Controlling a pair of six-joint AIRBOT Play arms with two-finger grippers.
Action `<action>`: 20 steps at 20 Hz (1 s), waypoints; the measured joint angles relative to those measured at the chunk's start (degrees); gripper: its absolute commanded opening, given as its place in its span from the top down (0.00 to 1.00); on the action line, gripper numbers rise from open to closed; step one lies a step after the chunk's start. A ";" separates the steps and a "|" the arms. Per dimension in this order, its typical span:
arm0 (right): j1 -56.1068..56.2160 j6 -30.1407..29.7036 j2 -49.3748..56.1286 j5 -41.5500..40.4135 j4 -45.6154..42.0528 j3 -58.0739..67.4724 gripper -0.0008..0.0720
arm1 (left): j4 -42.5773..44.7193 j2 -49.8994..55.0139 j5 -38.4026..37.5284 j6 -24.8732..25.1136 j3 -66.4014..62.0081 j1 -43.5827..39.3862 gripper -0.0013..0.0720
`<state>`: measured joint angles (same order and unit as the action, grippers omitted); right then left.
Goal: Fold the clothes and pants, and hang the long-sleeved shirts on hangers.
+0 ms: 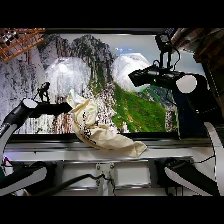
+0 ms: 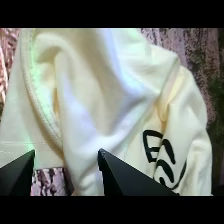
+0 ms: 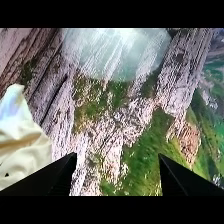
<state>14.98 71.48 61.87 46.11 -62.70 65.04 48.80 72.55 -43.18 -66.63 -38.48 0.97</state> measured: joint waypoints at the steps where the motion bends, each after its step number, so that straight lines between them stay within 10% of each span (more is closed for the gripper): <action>1: 0.00 0.00 0.00 0.68 0.02 0.00 0.20 | 0.00 0.68 0.20 0.04 0.00 -0.24 0.39; 6: 0.00 0.02 0.00 2.78 1.99 0.00 0.30 | -1.42 3.69 1.42 0.55 -0.09 -3.80 0.96; 9: 0.00 0.02 -0.04 6.34 4.26 -0.04 0.56 | -2.99 3.74 0.44 1.16 -1.09 -5.51 0.96; 13: 1.09 1.31 -0.63 18.62 5.29 -4.48 0.47 | -4.04 -0.72 -1.64 1.55 -3.91 -4.09 0.96; 15: 3.58 2.54 -1.84 22.29 5.40 -9.97 0.23 | -4.00 -3.80 -1.79 1.66 -4.74 -2.51 0.96; 20: 16.09 4.04 -4.13 22.16 7.32 -21.73 0.23 | -4.20 -10.10 -3.89 1.68 -5.53 0.22 0.96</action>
<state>31.07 75.53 57.74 68.27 -55.37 43.31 44.60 62.46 -47.07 -64.95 -44.01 1.19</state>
